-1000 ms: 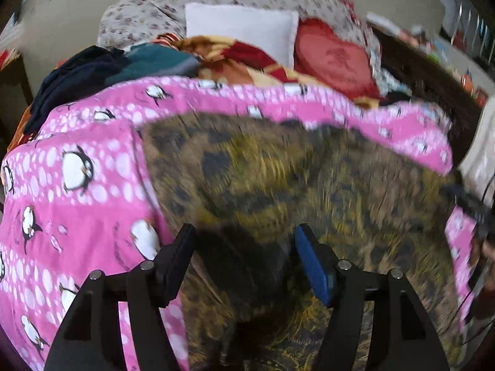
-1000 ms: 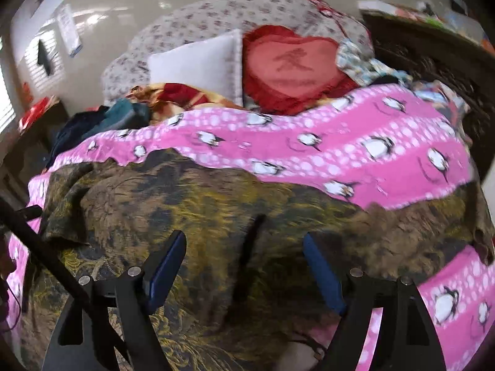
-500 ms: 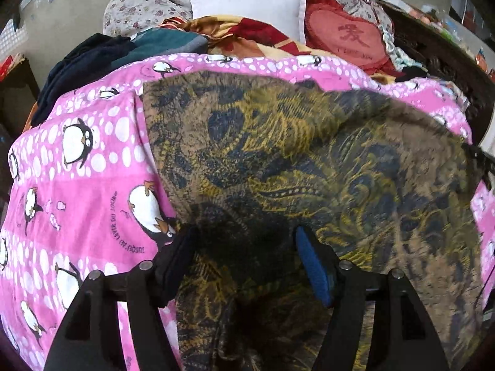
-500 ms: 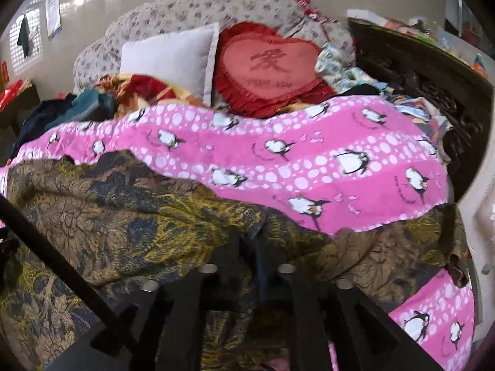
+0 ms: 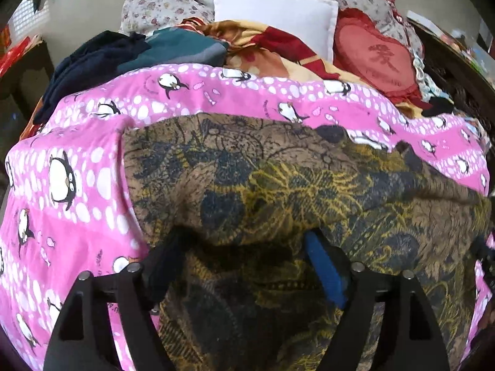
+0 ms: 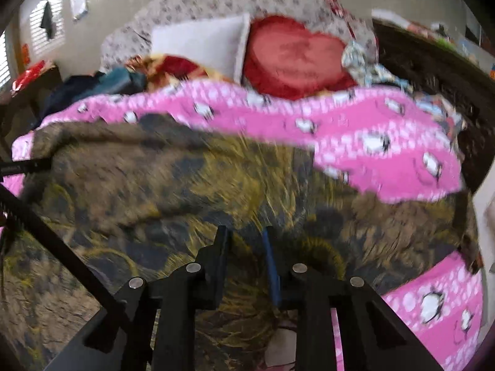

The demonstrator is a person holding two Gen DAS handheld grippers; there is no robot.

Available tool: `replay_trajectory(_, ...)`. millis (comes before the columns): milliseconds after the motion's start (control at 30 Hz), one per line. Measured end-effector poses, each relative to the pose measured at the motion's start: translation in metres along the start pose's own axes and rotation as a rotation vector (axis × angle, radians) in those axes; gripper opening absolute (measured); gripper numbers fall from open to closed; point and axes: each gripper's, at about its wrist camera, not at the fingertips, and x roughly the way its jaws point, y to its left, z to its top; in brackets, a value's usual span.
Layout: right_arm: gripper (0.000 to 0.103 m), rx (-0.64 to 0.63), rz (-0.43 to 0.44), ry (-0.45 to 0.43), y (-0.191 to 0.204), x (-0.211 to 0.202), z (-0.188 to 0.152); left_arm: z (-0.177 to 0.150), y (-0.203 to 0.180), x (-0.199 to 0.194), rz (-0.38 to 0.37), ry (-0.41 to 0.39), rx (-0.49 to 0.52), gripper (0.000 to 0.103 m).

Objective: Fold small clothes

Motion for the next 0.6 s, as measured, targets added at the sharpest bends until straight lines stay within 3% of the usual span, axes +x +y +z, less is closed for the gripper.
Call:
replay_trajectory(167, 0.026, 0.131, -0.025, -0.05, -0.053, -0.027, -0.013, -0.003, -0.001, -0.013, 0.005, -0.016, 0.032, 0.079)
replay_trajectory(200, 0.036, 0.206, -0.028, -0.063, -0.077, -0.035, -0.017, -0.004, 0.0, -0.017, -0.004, -0.019, 0.029, 0.079)
replay_trajectory(233, 0.052, 0.258, -0.04, -0.074, -0.095, -0.04, -0.02, -0.006, 0.0, -0.021, -0.025, -0.022, 0.019, 0.079)
replay_trajectory(300, 0.062, 0.375, -0.099, -0.109, -0.138, -0.051, -0.033, -0.008, 0.0, -0.027, -0.052, -0.021, 0.008, 0.079)
replay_trajectory(467, 0.062, 0.484, -0.356, -0.108, -0.22, -0.065, -0.056, -0.014, -0.01, -0.04, -0.079, -0.023, 0.019, 0.079)
replay_trajectory(567, 0.063, 0.473, -0.387, -0.11, -0.246, -0.069, -0.058, -0.016, -0.018, -0.044, -0.086, -0.029, 0.035, 0.079)
replay_trajectory(600, 0.07, 0.462, -0.389, -0.114, -0.247, -0.069, -0.056, -0.016, -0.02, -0.044, -0.091, -0.027, 0.035, 0.079)
